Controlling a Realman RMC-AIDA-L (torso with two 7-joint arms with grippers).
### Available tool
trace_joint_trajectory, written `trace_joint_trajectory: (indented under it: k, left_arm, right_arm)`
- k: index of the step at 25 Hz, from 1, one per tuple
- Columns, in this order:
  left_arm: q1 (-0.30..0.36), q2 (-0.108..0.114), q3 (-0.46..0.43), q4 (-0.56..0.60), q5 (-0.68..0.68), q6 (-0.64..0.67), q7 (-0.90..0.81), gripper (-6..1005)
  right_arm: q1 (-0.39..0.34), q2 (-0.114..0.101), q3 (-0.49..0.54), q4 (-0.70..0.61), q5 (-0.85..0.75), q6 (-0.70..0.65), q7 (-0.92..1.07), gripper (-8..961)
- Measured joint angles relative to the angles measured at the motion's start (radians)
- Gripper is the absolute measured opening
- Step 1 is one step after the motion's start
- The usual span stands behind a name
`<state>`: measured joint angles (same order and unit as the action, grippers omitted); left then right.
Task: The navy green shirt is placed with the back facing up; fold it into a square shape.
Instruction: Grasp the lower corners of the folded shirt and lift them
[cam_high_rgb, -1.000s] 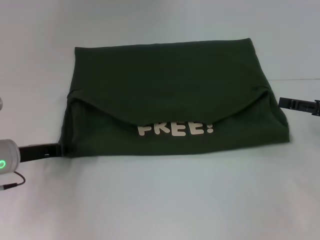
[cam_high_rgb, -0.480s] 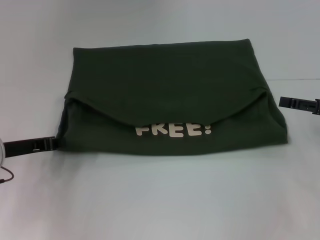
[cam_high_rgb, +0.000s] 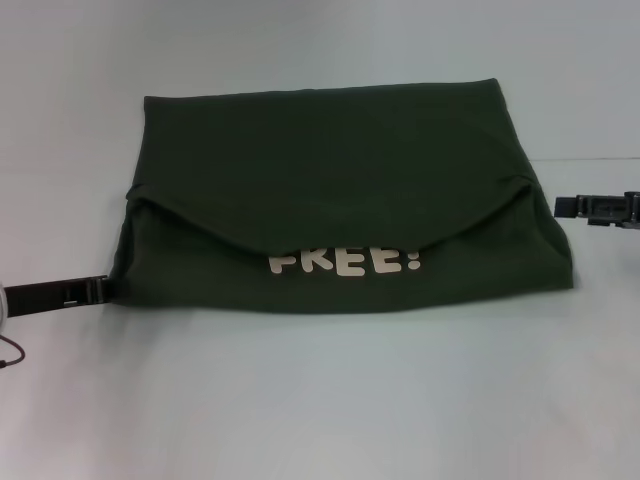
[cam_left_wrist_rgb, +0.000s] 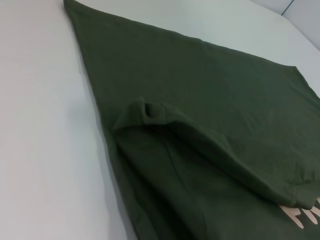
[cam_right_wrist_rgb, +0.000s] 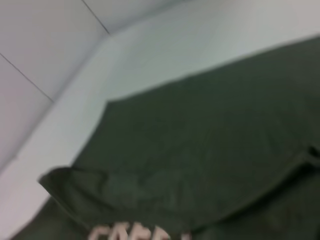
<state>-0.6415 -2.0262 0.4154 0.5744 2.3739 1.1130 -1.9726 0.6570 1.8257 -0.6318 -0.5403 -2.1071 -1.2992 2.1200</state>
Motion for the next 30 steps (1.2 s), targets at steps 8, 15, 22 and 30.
trace_joint_trajectory:
  k: [8, 15, 22, 30]
  left_arm:
    - [-0.004, 0.0, 0.006, -0.003, 0.001, 0.002, 0.0, 2]
    - [-0.004, -0.002, 0.006, -0.004, 0.001, 0.002, 0.0, 2]
    - [-0.003, -0.003, 0.006, -0.005, 0.001, 0.002, 0.002, 2]
    - [-0.002, -0.003, 0.006, -0.005, 0.001, 0.002, 0.001, 2]
  right_arm:
    - [0.115, -0.022, -0.043, -0.002, -0.273, 0.022, 0.181, 875]
    - [0.149, 0.014, -0.089, 0.008, -0.356, 0.121, 0.202, 873]
    - [0.145, 0.058, -0.127, 0.011, -0.362, 0.197, 0.184, 872]
    - [0.142, 0.093, -0.144, 0.03, -0.377, 0.276, 0.164, 873]
